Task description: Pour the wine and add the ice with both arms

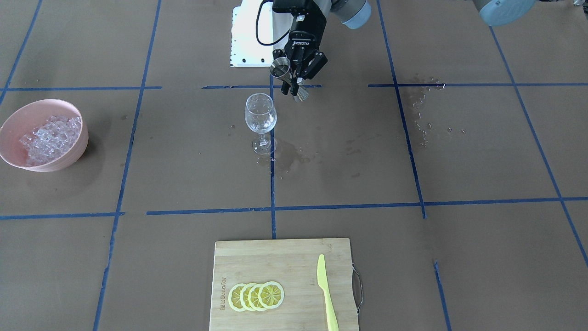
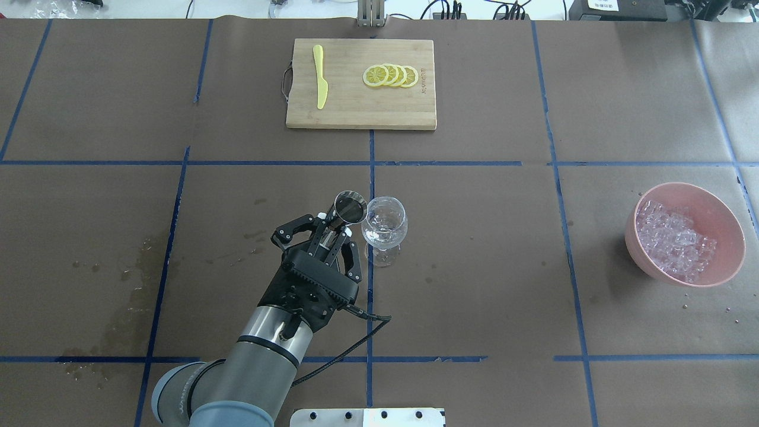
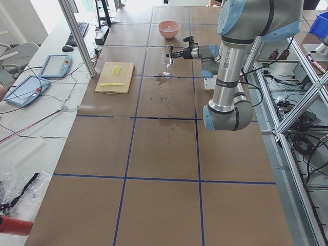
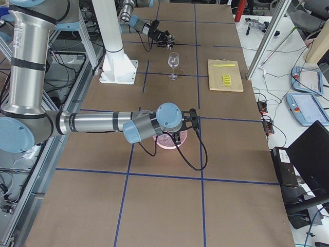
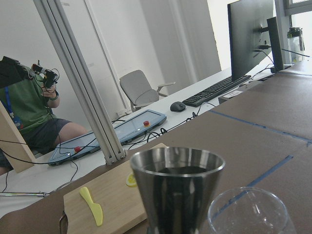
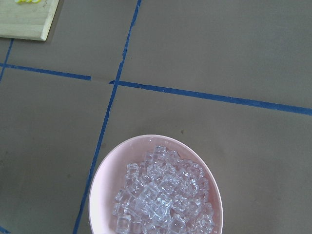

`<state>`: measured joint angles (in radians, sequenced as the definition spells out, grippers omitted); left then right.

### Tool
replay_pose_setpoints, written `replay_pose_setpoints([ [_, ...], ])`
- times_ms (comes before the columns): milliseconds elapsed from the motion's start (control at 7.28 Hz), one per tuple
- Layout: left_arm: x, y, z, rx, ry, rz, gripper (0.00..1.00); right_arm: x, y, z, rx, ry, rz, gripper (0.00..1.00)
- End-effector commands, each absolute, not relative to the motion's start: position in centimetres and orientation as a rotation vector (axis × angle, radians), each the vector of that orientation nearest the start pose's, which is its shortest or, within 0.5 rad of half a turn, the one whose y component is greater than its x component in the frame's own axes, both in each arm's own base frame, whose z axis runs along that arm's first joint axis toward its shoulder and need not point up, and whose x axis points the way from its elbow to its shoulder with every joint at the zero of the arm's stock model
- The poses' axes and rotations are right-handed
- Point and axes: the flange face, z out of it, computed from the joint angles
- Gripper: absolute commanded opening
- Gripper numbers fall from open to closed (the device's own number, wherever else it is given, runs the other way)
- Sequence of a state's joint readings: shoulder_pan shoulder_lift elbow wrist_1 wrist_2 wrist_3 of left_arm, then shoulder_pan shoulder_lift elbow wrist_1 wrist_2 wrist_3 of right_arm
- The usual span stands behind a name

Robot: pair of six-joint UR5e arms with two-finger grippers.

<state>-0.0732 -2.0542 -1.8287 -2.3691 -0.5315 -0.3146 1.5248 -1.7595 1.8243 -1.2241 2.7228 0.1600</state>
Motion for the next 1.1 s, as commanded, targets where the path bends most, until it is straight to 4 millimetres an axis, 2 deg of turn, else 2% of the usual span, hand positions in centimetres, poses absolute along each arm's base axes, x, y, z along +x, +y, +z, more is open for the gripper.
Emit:
replay_pose_setpoints([
  [0,52.9,-26.5,16.5,1.473,0.402,0.287,0.00,2.3,-42.1,55.2,0.245,-1.163,-0.135,1.00],
  [137,53.0,-27.2,15.9,1.473,0.337,0.335,0.00,2.3,-42.1,55.2,0.245,-1.164,-0.136,1.00],
  [687,53.1,-29.2,15.5,1.476,0.091,0.541,0.00,2.3,-42.1,55.0,0.248,-1.166,-0.139,1.00],
  [962,53.7,-29.2,15.5,1.452,0.002,0.635,0.00,2.3,-42.1,55.1,0.248,-1.166,-0.139,1.00],
])
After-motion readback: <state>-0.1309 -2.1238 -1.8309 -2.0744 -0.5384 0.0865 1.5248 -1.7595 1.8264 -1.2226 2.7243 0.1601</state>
